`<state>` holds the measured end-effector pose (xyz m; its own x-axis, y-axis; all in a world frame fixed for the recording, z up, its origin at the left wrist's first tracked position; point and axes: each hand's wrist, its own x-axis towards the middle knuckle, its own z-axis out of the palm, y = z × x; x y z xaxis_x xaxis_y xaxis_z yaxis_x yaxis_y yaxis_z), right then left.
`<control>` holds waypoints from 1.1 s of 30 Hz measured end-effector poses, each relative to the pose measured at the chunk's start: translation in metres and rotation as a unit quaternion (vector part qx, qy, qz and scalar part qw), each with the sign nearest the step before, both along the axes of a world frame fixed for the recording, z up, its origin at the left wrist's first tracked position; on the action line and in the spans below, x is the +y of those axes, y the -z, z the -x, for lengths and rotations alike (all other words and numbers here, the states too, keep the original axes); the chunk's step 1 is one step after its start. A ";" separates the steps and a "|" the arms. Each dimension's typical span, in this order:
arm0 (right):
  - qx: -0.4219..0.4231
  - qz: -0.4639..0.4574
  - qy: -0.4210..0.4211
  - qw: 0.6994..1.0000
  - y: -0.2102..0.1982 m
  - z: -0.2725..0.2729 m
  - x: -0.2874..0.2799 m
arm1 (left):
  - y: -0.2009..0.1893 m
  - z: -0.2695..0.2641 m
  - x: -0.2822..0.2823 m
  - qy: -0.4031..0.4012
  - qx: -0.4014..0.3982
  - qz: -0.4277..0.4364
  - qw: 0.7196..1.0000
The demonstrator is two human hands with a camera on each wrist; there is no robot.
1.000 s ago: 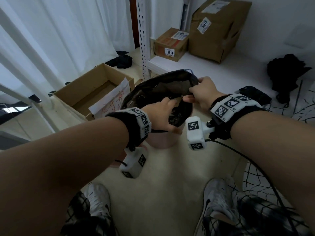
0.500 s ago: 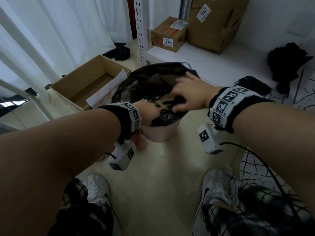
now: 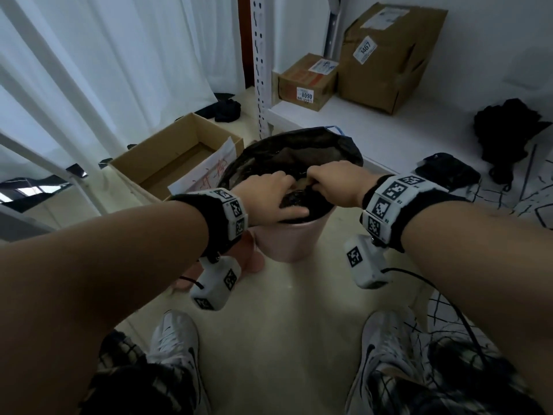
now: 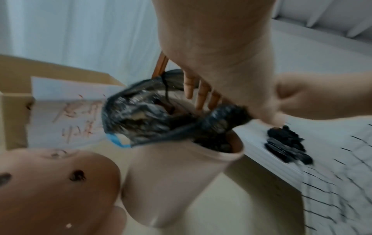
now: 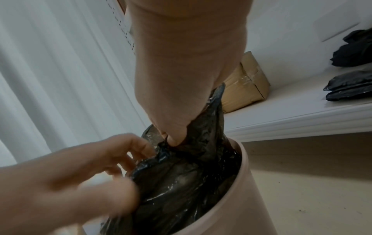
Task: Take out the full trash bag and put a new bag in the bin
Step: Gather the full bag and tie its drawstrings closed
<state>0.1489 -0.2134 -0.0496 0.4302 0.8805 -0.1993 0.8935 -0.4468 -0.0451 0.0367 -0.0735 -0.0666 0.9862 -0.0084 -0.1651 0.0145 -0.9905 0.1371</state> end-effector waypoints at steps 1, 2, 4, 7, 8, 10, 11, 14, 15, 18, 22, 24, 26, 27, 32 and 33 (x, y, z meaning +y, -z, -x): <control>0.004 -0.006 0.007 1.000 0.000 0.000 0.000 | 0.002 -0.001 -0.006 0.002 -0.009 -0.028 1.000; 0.007 -0.014 0.011 1.000 0.001 0.000 0.000 | 0.004 -0.003 -0.009 -0.005 -0.013 -0.053 0.999; 0.019 -0.029 0.008 0.999 0.000 -0.001 0.000 | -0.002 -0.010 -0.012 -0.033 0.004 -0.072 0.997; 0.010 -0.017 -0.020 1.000 -0.001 -0.002 -0.001 | -0.013 -0.017 -0.008 -0.029 0.010 -0.009 1.000; -0.007 -0.007 -0.031 0.999 -0.001 -0.002 -0.001 | -0.017 -0.017 -0.005 -0.013 -0.018 0.021 1.000; -0.025 -0.016 -0.031 0.999 0.000 -0.003 -0.002 | -0.023 -0.015 -0.002 0.005 -0.084 0.058 0.995; -0.011 -0.033 -0.015 0.999 -0.001 -0.005 -0.003 | -0.024 -0.014 0.001 0.009 -0.101 0.061 0.993; 0.033 -0.051 0.033 0.998 -0.006 -0.012 -0.007 | -0.024 -0.010 0.016 -0.022 -0.036 0.019 0.999; 0.038 -0.042 0.039 0.998 -0.008 -0.014 -0.009 | -0.023 -0.008 0.022 -0.033 0.012 -0.029 0.999; 0.044 0.006 0.041 0.998 -0.011 -0.018 -0.015 | -0.022 -0.001 0.038 -0.052 0.059 -0.151 0.985; 0.041 0.021 0.030 0.998 -0.013 -0.009 -0.012 | -0.034 0.001 0.047 -0.135 -0.099 -0.030 0.985; 0.019 -0.019 0.037 0.999 -0.015 -0.003 -0.006 | -0.042 0.000 0.049 -0.126 -0.159 0.042 0.978; -0.029 -0.088 0.043 0.995 -0.016 -0.001 0.001 | -0.047 0.000 0.043 -0.135 -0.187 0.103 0.968; -0.067 -0.126 0.042 0.989 -0.017 -0.001 0.005 | -0.047 0.000 0.041 -0.153 -0.196 0.127 0.960; -0.134 -0.151 0.157 0.967 -0.010 -0.008 0.015 | -0.035 -0.005 0.052 -0.286 -0.195 0.143 0.927; -0.108 -0.133 0.190 0.967 -0.008 -0.009 0.016 | -0.031 -0.005 0.055 -0.314 -0.186 0.134 0.921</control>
<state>0.1583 -0.1976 -0.0416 0.7390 0.6584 0.1430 0.6684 -0.7430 -0.0332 0.0416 -0.0189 -0.0351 0.7985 0.5918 0.1104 0.4759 -0.7328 0.4863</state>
